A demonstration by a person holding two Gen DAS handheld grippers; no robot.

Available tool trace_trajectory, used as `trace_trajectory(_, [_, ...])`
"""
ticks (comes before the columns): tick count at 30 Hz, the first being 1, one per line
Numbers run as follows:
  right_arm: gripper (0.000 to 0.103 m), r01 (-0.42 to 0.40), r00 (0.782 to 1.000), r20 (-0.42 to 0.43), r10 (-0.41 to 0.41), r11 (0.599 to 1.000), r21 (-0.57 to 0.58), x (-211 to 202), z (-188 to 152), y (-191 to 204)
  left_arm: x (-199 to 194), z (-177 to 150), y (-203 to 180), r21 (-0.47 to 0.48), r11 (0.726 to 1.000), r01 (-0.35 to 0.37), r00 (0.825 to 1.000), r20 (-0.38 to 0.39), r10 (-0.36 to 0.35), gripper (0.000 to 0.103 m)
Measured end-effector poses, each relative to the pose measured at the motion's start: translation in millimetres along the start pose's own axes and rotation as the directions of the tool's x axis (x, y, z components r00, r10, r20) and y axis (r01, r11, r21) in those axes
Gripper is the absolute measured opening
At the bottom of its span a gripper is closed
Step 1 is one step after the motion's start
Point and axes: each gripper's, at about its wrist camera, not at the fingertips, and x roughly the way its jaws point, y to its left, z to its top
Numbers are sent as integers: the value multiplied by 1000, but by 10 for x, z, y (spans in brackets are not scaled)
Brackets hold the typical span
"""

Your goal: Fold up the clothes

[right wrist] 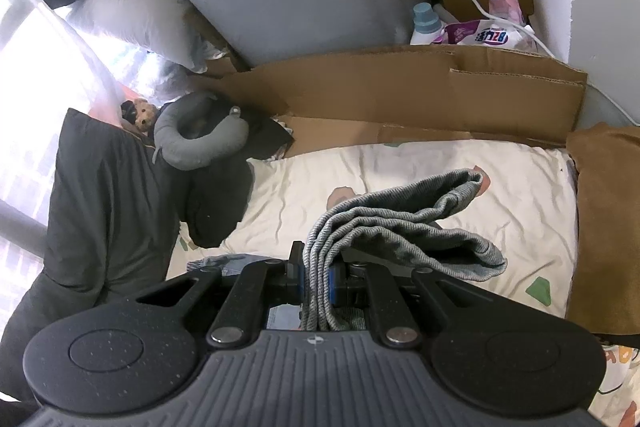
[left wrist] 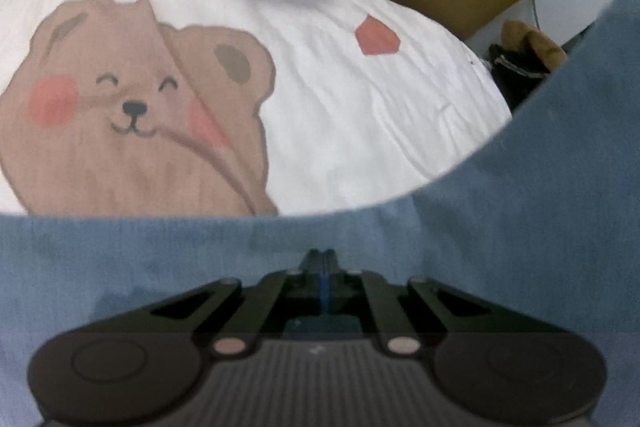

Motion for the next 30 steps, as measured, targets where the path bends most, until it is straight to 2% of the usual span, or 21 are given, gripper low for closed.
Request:
trace_trajectory(4, [10, -34, 999, -1, 34, 999, -16, -3, -15, 87, -74, -178, 0, -27, 999, 28, 999, -27, -29, 3])
trace_trajectory(10, [10, -93, 996, -11, 93, 995, -30, 17, -41, 295, -256, -658, -190, 36, 995, 94, 993, -71, -91, 5])
trace_trajectory(18, [10, -148, 988, -44, 146, 987, -63, 124, -100, 720, -479, -1205, -285, 45, 983, 180, 975, -142, -172, 5])
trace_trajectory(22, [10, -170, 984, -62, 165, 982, -81, 192, -123, 937, -573, -1336, -343, 61, 970, 235, 962, -156, -223, 5])
trace_trajectory(26, [10, -183, 981, -89, 175, 978, -96, 307, -154, 1137, -679, -1374, -333, 65, 965, 255, 959, -145, -244, 6])
trace_trajectory(29, [10, -190, 977, -112, 179, 977, -101, 406, -194, 1261, -776, -1403, -249, 54, 965, 255, 960, -130, -247, 14])
trace_trajectory(30, [10, -193, 976, -120, 181, 976, -96, 436, -211, 1282, -812, -1411, -209, 48, 966, 252, 962, -123, -245, 15])
